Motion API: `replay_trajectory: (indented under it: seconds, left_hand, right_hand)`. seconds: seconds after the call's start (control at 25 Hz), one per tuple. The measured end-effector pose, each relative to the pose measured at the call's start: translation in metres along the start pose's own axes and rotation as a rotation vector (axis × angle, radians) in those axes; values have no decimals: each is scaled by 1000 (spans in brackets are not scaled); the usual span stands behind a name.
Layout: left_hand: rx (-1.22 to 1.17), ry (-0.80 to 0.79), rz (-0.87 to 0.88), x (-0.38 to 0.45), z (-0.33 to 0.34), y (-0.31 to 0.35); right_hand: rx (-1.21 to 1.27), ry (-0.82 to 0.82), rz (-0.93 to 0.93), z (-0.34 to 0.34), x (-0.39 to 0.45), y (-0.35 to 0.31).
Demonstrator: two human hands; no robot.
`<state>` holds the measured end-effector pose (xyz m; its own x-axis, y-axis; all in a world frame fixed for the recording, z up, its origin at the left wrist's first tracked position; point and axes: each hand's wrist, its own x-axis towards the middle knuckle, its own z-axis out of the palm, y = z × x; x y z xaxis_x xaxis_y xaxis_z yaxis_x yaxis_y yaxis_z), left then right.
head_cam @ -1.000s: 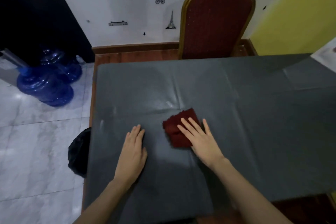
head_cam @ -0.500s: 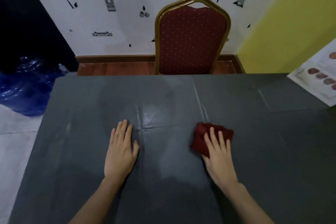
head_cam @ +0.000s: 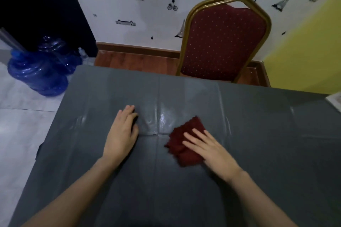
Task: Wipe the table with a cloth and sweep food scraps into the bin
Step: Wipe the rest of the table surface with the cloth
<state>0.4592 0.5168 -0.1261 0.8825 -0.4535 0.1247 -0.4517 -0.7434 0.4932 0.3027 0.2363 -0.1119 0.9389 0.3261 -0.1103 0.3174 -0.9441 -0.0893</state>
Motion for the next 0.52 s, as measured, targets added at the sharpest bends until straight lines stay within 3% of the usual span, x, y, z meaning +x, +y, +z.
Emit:
replay_trajectory:
  seconds: [0.12,0.2,0.28,0.4,0.52]
  left_hand:
    - [104,-25,-24,29,-8,-23]
    - [196,-54,-25,30,-6,-29]
    - [240,-55,-10,27,-2,-30]
    - [237,-52,-6,28,-1,-33]
    - [250,-53,-4,27,0,-33]
  right_hand:
    - [-8,-3,260,-14,-39,61]
    - [121,45,483,-16,-55,78]
    - [279,152,690,-8,-47,68]
    - [280,325,1022,15,4,28]
    - [250,341,1206,17,75,-13]
